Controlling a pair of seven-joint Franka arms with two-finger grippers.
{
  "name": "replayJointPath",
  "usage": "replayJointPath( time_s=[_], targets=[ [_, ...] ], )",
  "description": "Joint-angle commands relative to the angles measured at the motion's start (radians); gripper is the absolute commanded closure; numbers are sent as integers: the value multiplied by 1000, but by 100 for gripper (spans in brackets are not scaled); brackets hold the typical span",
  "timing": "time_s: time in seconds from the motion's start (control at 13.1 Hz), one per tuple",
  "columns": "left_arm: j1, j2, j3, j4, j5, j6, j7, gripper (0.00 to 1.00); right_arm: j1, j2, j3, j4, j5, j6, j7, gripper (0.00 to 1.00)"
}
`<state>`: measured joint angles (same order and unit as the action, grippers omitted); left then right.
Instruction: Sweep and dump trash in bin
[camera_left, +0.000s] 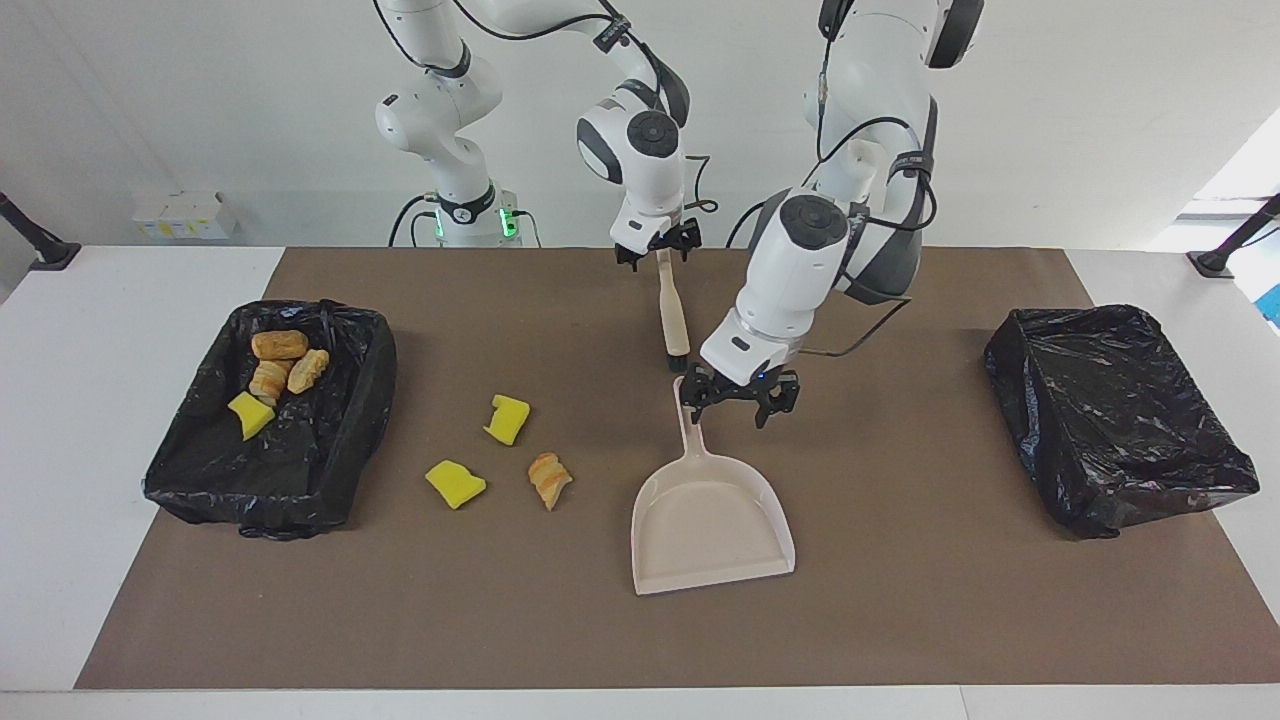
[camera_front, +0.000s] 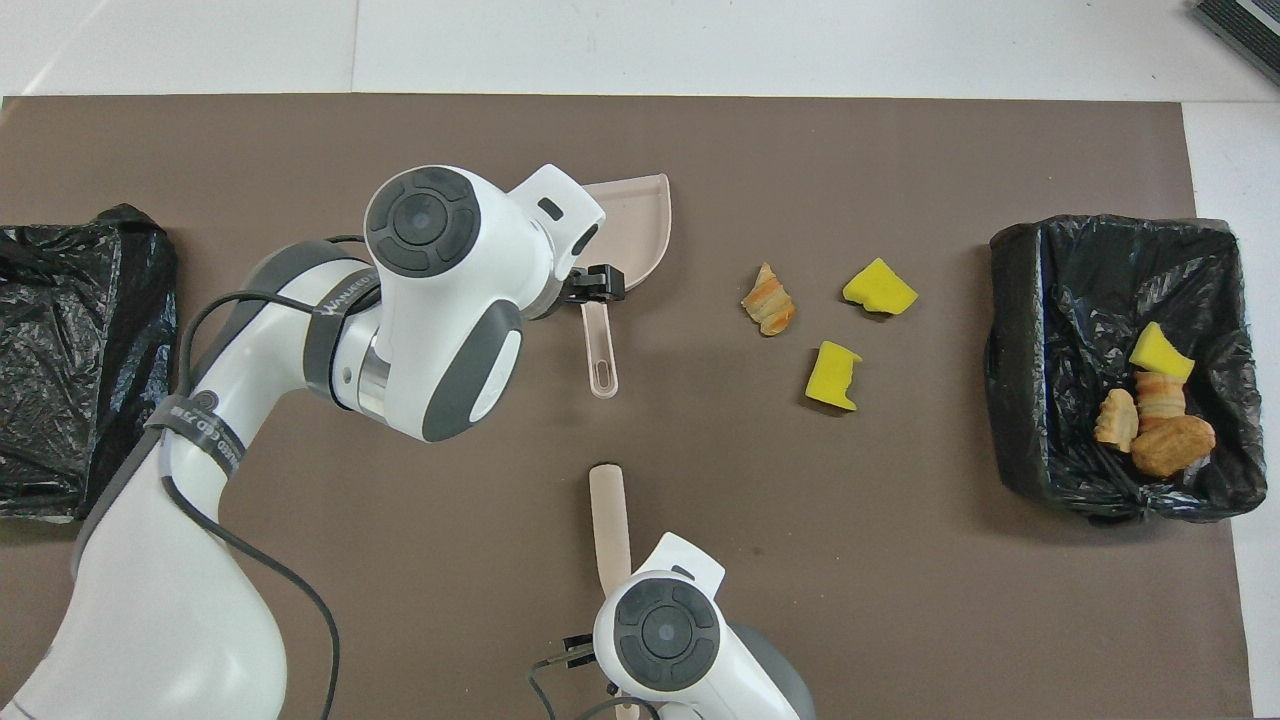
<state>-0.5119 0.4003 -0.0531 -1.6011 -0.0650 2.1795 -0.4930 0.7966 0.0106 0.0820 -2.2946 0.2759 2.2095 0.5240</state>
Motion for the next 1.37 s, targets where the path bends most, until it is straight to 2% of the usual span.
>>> replayJointPath(
  time_s=[0.0, 0.15, 0.38, 0.61, 0.69, 0.76, 0.84, 1.07, 1.22, 1.3],
  targets=[
    [-54, 23, 18, 21, 86, 0, -117, 0, 30, 20, -1, -6, 25, 45, 4, 12],
    [-72, 46, 16, 21, 152, 3, -159, 0, 30, 20, -2, -6, 25, 38, 2, 19],
    [-79, 54, 15, -2, 152, 8, -162, 0, 24, 22, -2, -5, 25, 9, -7, 47],
    [-83, 55, 15, -26, 148, 33, -191, 0, 23, 22, -4, 3, 25, -16, 1, 80],
    [-94, 55, 15, -42, 148, 51, -226, 1, 23, 23, -4, 7, 25, -14, 4, 85],
    [-111, 49, 15, -68, 148, 80, -251, 7, 13, 20, -7, 12, 25, -16, -2, 95],
    [-114, 43, 15, -83, 146, 86, -256, 10, -5, 16, -5, 17, 25, -16, 7, 100],
    [-116, 32, 15, -105, 146, 71, -256, 19, -17, -1, -13, 41, 23, -65, 10, 100],
    [-122, 31, 15, -103, 148, 56, -256, 30, -58, -73, -15, 41, 9, -170, 24, 100],
    [-123, 31, 15, -100, 146, 52, -256, 32, -86, -117, -15, 41, 6, -221, 25, 100]
  ],
)
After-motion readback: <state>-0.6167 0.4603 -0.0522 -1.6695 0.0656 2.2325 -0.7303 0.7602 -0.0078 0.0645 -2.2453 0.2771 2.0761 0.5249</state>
